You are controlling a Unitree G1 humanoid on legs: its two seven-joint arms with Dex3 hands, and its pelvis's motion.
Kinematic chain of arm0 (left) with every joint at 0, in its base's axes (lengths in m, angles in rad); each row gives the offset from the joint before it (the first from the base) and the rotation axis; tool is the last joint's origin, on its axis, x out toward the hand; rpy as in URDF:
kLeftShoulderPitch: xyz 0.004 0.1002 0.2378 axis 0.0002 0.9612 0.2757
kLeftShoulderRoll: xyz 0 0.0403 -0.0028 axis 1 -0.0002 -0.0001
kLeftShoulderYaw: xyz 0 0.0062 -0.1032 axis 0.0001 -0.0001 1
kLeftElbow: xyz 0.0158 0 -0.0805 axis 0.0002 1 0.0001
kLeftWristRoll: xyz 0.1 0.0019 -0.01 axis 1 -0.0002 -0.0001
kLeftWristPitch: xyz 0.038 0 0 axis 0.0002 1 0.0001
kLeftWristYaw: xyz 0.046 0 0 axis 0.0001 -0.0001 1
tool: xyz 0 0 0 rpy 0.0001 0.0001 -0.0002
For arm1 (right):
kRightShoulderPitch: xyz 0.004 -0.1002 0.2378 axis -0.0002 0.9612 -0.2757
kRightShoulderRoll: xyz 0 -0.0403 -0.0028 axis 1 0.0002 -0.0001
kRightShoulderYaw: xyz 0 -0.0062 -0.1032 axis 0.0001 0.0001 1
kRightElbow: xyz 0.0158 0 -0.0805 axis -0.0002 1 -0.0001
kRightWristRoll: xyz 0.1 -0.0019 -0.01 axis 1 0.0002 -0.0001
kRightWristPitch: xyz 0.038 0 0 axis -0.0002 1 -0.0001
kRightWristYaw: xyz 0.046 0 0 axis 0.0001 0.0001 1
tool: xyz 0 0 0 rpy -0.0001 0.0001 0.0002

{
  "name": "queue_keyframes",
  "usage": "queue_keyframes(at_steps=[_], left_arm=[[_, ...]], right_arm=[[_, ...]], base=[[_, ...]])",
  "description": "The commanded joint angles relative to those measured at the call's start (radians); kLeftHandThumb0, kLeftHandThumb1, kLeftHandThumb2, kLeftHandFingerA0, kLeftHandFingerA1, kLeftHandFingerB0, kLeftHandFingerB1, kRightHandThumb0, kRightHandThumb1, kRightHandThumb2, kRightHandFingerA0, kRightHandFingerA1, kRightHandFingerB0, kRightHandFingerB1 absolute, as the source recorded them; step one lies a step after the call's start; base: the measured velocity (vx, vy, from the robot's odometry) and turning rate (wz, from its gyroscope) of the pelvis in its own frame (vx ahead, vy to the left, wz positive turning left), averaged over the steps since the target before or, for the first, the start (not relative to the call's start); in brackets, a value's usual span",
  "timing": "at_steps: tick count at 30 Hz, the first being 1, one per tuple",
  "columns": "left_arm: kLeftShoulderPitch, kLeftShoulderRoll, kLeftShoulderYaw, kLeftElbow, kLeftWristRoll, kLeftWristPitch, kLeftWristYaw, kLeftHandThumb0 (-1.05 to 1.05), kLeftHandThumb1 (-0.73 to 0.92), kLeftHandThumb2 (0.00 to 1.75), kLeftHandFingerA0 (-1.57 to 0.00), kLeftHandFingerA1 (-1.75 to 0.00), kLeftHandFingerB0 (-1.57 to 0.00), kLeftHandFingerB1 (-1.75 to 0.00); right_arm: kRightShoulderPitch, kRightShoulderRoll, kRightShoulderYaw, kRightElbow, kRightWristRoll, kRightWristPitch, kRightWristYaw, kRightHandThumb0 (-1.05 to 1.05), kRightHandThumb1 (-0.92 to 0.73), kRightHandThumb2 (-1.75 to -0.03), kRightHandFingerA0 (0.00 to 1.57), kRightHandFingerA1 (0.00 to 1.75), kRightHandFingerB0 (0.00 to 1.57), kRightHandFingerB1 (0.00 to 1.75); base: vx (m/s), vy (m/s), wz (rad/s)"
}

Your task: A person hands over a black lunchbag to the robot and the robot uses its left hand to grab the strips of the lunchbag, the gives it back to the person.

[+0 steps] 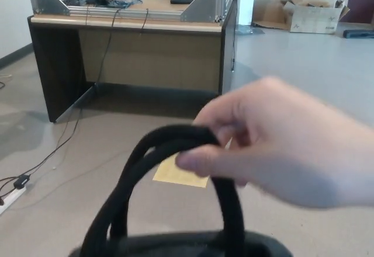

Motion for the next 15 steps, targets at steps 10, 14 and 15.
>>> queue_keyframes(at_steps=[10, 14, 15], left_arm=[[0.012, 0.09, 0.165, -0.667, -0.259, 0.171, -0.063, -0.73, 0.45, 0.78, -0.09, -0.28, -0.09, -0.23], [-0.025, 0.162, 0.223, -0.85, -0.316, 0.249, -0.066, -0.81, 0.51, 0.82, -0.11, -0.27, -0.11, -0.23], [-0.039, 0.179, 0.232, -0.878, -0.33, 0.256, -0.075, -0.77, 0.5, 0.84, -0.06, -0.28, -0.11, -0.24]], right_arm=[[-0.031, -0.014, -0.011, 0.001, 0.014, -0.011, -0.008, -0.72, -0.79, -0.64, 0.44, 0.44, 0.35, 0.38], [-0.033, -0.018, -0.008, -0.001, 0.005, -0.01, -0.02, -0.74, -0.8, -0.64, 0.45, 0.44, 0.36, 0.38], [-0.031, -0.019, -0.009, -0.001, 0.006, -0.014, -0.02, -0.73, -0.8, -0.64, 0.46, 0.45, 0.36, 0.39]], base=[[0.0, 0.0, 0.0], [0.0, 0.0, 0.0], [0.0, 0.0, 0.0]])
